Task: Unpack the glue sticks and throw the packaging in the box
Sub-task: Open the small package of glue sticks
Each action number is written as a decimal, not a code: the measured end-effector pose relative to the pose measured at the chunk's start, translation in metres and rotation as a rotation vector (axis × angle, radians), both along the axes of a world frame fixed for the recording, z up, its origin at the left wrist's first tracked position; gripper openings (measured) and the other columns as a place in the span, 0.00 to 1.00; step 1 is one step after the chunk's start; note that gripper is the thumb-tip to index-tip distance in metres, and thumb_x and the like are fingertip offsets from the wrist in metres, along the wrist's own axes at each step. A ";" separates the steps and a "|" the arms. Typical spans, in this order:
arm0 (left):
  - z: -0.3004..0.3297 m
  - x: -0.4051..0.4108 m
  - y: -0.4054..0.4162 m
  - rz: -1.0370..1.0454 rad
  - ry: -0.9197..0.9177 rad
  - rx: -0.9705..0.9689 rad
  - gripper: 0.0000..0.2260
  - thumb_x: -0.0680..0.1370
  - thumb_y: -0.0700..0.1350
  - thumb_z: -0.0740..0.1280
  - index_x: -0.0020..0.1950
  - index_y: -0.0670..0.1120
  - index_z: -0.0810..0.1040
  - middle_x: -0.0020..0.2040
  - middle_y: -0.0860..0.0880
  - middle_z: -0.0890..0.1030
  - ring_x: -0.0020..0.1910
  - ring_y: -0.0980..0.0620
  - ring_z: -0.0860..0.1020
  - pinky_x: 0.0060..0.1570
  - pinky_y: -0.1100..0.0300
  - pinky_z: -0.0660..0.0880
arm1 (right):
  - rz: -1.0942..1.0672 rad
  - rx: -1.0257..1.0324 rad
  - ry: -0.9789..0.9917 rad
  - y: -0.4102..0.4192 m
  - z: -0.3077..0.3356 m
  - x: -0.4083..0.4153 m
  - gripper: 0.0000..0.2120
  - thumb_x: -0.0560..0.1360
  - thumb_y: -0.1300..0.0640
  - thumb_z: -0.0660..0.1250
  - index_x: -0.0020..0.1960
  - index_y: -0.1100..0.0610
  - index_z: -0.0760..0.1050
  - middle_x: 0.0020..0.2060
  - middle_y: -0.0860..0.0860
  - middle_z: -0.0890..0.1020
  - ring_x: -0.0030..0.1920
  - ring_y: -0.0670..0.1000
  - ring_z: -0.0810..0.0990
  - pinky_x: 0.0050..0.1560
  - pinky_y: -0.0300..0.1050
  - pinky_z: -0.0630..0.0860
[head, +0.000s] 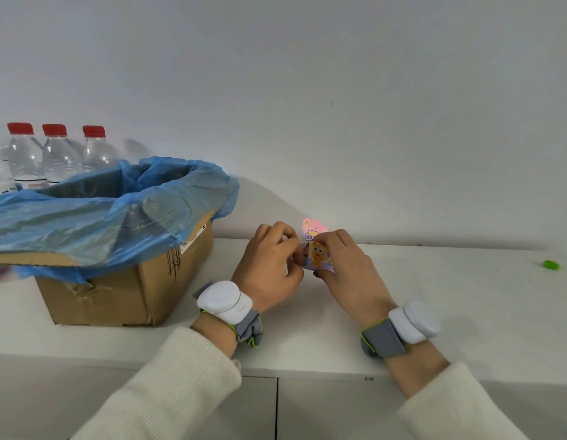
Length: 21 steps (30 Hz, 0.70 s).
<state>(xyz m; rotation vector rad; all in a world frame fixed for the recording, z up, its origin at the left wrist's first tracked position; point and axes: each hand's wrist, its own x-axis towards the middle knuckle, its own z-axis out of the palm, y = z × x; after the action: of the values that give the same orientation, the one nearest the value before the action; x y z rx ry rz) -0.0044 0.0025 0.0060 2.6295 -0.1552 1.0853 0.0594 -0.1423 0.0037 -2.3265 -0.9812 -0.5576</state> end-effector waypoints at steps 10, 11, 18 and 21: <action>-0.001 0.004 0.004 0.003 -0.092 -0.029 0.06 0.75 0.41 0.68 0.50 0.43 0.82 0.51 0.46 0.81 0.49 0.45 0.74 0.47 0.49 0.75 | 0.003 0.007 -0.009 0.000 0.000 0.000 0.20 0.73 0.63 0.69 0.64 0.57 0.70 0.59 0.54 0.73 0.52 0.61 0.78 0.48 0.54 0.75; -0.001 0.004 0.005 -0.002 -0.084 -0.041 0.08 0.74 0.41 0.68 0.53 0.45 0.82 0.52 0.47 0.80 0.50 0.45 0.73 0.48 0.51 0.75 | 0.005 0.011 -0.010 -0.001 0.000 0.000 0.21 0.73 0.63 0.69 0.64 0.57 0.70 0.59 0.54 0.73 0.53 0.61 0.78 0.49 0.53 0.75; -0.008 0.008 0.003 0.035 -0.024 -0.035 0.13 0.75 0.45 0.68 0.60 0.50 0.80 0.57 0.47 0.74 0.54 0.46 0.66 0.50 0.60 0.67 | -0.039 0.034 -0.064 -0.004 0.001 0.001 0.24 0.73 0.65 0.69 0.68 0.54 0.71 0.61 0.54 0.74 0.58 0.61 0.74 0.60 0.57 0.71; -0.007 0.008 0.002 0.017 -0.035 -0.155 0.13 0.75 0.43 0.69 0.59 0.50 0.80 0.48 0.46 0.69 0.48 0.51 0.66 0.44 0.69 0.60 | -0.023 0.058 -0.072 -0.004 0.001 0.000 0.25 0.73 0.65 0.69 0.68 0.53 0.72 0.63 0.53 0.74 0.57 0.60 0.73 0.56 0.51 0.74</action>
<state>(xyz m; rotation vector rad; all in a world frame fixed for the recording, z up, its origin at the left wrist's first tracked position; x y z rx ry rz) 0.0036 0.0047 -0.0013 2.4797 -0.0540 1.1029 0.0597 -0.1458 0.0045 -2.2826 -0.9596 -0.6745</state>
